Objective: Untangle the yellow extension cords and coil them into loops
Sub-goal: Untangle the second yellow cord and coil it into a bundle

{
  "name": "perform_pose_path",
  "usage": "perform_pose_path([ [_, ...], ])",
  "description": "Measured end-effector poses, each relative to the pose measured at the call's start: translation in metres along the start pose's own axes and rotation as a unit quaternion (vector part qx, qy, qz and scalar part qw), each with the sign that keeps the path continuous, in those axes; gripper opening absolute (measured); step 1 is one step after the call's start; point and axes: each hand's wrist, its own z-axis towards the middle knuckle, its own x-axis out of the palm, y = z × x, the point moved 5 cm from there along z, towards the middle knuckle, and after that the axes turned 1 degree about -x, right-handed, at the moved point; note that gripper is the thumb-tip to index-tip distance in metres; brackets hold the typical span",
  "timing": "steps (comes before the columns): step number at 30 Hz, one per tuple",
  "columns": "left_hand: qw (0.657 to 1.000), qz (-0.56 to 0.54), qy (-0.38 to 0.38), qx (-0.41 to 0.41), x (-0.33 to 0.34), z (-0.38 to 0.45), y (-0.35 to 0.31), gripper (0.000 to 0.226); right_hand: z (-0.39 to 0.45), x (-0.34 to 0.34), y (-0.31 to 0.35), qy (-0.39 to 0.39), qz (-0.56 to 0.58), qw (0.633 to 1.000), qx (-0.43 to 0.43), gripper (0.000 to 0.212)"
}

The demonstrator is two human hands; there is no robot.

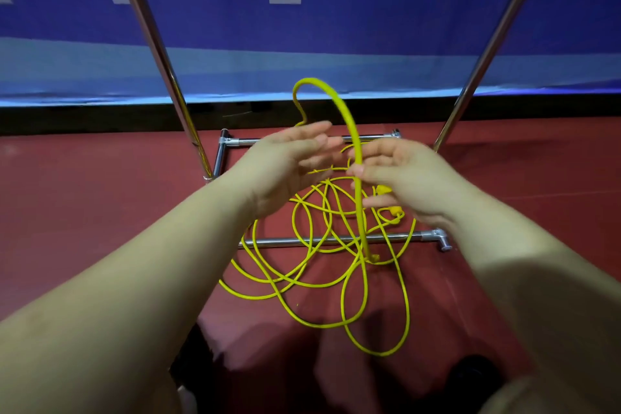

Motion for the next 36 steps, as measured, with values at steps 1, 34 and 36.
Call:
perform_pose_path([
  [1, 0.999, 0.041, 0.019, -0.020, 0.003, -0.002, 0.006, 0.022, 0.001, -0.005, 0.003, -0.020, 0.069, 0.997, 0.004, 0.014],
  [34, 0.981, 0.168, 0.095, -0.019, 0.022, -0.004, 0.027, 0.035, 0.004, -0.024, 0.005, -0.132, 0.295, 0.946, 0.008, 0.015],
  [36, 0.971, 0.222, 0.088, -0.007, 0.020, -0.003, 0.022, 0.029, 0.004, -0.024, 0.008, -0.126, 0.291, 0.948, -0.001, 0.015],
])
